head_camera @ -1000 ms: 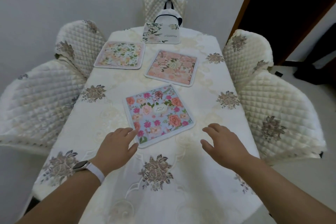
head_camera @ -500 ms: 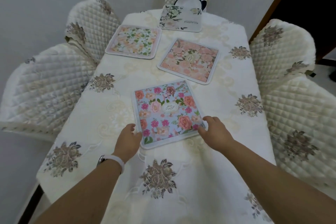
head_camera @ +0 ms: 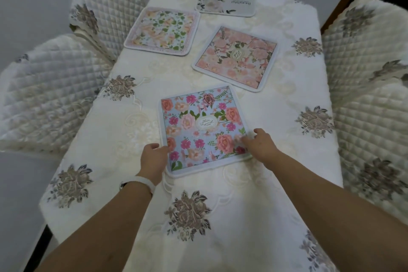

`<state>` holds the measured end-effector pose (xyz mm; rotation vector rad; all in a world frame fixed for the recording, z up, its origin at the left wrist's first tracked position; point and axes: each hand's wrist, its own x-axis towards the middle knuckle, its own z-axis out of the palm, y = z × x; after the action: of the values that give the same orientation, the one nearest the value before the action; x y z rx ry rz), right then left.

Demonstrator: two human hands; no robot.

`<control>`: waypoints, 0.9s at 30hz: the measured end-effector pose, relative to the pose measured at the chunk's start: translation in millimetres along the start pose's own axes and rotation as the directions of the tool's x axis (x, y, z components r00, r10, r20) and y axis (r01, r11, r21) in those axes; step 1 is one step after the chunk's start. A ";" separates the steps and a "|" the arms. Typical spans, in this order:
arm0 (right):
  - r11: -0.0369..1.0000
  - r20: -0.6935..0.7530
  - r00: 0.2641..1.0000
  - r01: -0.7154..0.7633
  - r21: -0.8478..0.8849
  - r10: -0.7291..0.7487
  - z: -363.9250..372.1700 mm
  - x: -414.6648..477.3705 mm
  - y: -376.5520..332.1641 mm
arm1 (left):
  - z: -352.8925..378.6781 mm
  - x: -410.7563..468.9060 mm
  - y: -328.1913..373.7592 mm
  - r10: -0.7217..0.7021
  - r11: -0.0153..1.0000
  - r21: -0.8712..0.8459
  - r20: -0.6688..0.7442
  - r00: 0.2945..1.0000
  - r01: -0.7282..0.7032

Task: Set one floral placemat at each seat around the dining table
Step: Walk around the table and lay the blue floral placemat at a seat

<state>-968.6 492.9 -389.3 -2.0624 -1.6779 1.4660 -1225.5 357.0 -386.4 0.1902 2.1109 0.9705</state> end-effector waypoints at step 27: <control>0.979 -0.233 0.971 0.089 0.186 -0.044 -40.3 -72.5 57.5 | 32.4 -42.7 -5.1 0.221 0.975 -0.055 0.263 0.939 -0.215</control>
<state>-894.4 431.3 -359.5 -1.9636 -1.4411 1.2619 -1172.5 353.9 -377.3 0.5235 1.8540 1.0363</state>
